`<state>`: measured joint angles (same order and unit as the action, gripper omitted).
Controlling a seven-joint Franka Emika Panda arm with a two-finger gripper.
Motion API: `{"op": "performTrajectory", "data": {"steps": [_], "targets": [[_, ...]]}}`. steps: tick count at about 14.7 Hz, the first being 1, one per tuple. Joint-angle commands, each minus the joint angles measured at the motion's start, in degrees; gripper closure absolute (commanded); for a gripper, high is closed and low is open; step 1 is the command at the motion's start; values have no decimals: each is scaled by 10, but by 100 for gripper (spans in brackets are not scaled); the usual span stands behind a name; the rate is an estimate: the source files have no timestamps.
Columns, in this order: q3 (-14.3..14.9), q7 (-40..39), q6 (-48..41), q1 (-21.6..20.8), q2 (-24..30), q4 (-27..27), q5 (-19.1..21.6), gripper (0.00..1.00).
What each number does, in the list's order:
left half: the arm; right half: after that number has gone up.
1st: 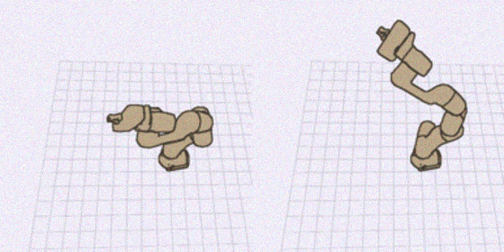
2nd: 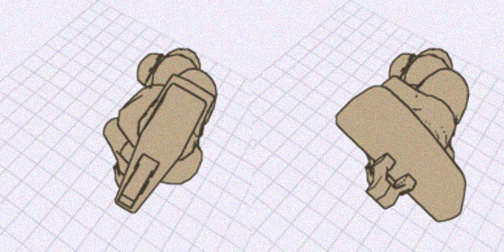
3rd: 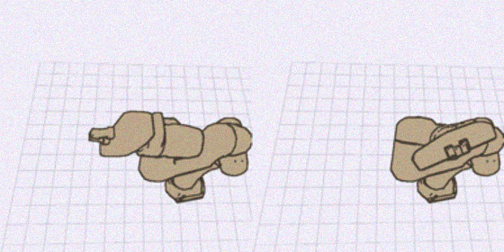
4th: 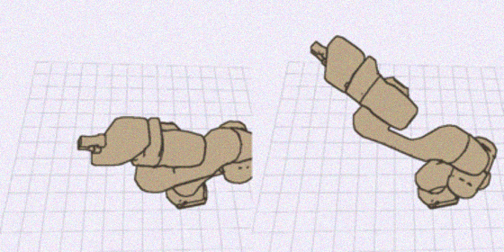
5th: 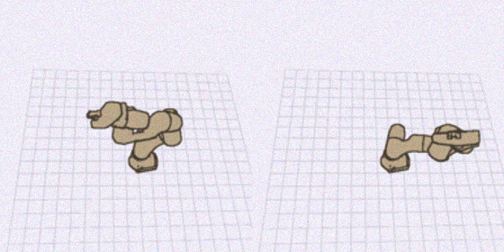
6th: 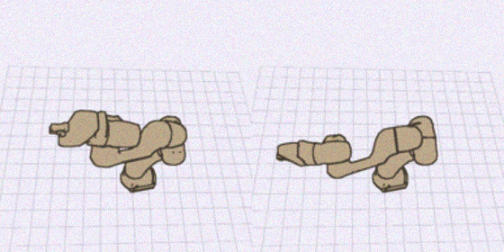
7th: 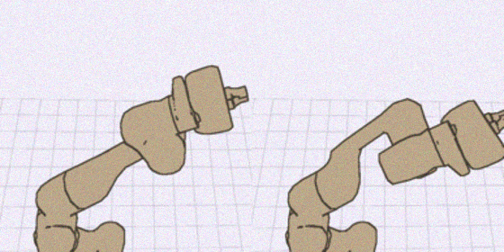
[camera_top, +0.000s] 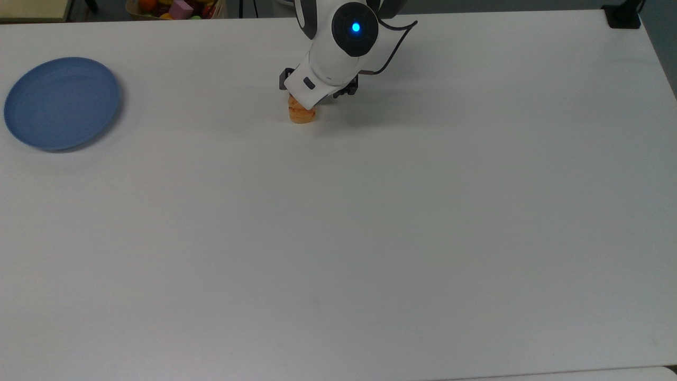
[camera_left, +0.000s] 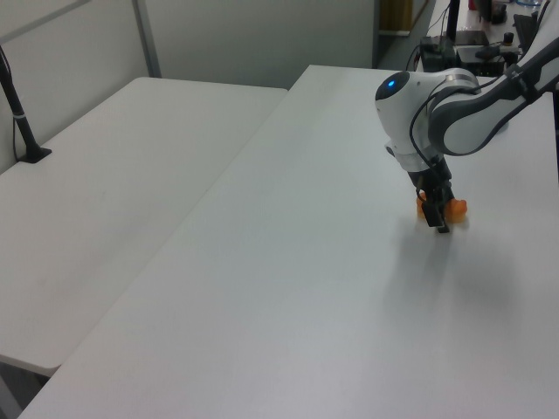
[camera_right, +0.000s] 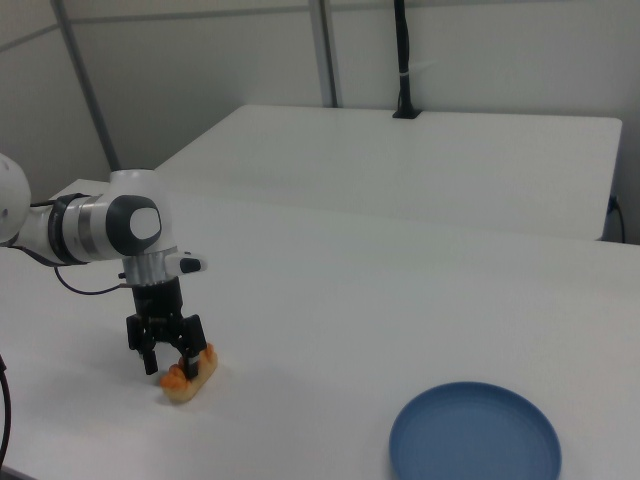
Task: Put the bread on the table
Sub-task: 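Lower the bread roll onto the bare table surface, then open the gripper and raise it away from the bread roll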
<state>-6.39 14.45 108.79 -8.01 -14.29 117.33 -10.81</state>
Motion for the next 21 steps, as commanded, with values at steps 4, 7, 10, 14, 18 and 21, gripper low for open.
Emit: {"op": "performTrajectory", "data": {"steps": [4, 7, 10, 14, 18, 21], "targets": [[-1, -2, 1, 2, 25, 7, -14, 0], [-1, -16, -12, 18, 59, -17, -13, 0], [1, -21, -25, 40, 77, -75, -3, 0], [14, -22, -33, 69, 92, -148, 26, 0], [55, -67, -121, 71, 111, -225, 81, 0], [59, -86, -176, 70, 109, -246, 83, 0]]}}
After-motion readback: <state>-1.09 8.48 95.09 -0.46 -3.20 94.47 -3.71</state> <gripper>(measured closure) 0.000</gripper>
